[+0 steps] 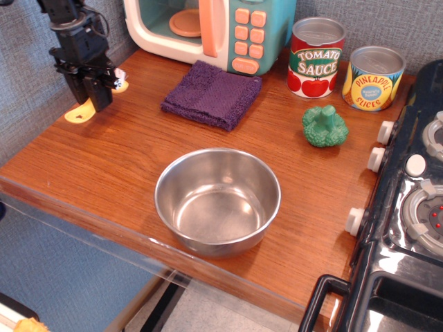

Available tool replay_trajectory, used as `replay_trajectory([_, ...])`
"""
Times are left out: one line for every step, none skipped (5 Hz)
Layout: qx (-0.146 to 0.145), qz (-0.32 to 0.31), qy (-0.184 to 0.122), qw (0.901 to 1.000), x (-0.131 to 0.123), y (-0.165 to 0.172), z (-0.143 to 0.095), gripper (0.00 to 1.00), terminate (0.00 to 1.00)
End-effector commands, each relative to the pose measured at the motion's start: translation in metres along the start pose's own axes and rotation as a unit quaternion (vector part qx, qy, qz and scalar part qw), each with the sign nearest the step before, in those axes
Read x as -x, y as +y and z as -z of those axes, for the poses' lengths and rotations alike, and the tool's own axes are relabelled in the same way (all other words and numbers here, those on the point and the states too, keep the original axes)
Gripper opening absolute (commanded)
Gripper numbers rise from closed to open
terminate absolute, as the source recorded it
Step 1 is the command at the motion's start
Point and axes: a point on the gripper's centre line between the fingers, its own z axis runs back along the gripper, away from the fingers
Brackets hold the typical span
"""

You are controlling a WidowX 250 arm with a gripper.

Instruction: Move the yellow brush next to the purple cloth.

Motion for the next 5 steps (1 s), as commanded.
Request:
replay_trajectory([-0.026, 0.001, 0.001, 0.9996, 0.004, 0.006, -0.012, 1.0, 0.0])
replay_trajectory([-0.033, 0.013, -0.024, 0.9991, 0.001, 0.0, -0.032, 1.0, 0.0])
replay_trajectory([-0.049, 0.011, -0.099, 0.9938, 0.001, -0.015, -0.081, 1.0, 0.0])
replay_trajectory([-0.052, -0.012, -0.124, 0.9909, 0.012, -0.037, -0.124, 1.0, 0.0])
replay_trajectory([-0.039, -0.006, -0.099, 0.9943, 0.022, -0.052, -0.114, 1.0, 0.0])
